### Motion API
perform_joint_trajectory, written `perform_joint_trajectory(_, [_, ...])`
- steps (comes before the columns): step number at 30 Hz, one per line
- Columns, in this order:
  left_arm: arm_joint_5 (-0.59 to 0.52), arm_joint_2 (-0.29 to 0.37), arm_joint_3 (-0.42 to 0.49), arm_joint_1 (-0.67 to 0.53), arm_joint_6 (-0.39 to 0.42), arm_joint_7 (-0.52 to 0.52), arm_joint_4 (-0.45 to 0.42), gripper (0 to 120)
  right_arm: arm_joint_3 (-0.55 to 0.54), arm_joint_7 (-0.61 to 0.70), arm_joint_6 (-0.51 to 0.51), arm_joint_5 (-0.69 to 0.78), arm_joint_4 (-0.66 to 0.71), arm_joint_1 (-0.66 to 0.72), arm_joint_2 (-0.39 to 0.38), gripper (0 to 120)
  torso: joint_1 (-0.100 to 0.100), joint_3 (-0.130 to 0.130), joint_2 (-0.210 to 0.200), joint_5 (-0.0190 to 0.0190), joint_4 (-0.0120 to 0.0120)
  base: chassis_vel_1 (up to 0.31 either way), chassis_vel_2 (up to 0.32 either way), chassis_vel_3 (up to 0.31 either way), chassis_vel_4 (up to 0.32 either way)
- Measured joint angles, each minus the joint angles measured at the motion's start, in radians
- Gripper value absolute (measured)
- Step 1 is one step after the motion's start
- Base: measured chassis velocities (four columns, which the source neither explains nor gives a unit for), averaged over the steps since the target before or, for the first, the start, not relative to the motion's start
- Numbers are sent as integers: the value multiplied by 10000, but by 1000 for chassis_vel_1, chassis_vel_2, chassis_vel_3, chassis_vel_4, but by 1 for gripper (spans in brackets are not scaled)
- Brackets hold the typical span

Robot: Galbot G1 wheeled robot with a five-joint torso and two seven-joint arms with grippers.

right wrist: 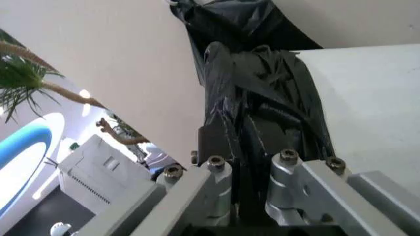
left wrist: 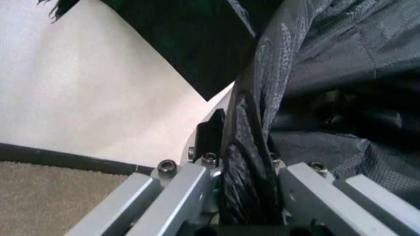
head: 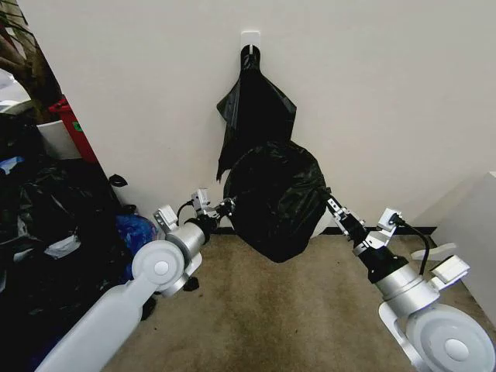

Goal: Place the garbage bag over the trash bin.

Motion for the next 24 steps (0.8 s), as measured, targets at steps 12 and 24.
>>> perform_joint_trajectory(12, [160,80,16,77,-7,7,-157,1,-254,-56,-91,-631,12,155,-13,14,0,0,0,0,0,0,0,0,0])
perform_joint_trajectory(24, [166,46,31,45,-7,74,-173,1,-174,-48,-70,-334,-15,152,15,54,0,0,0,0,1,0,0,0,0])
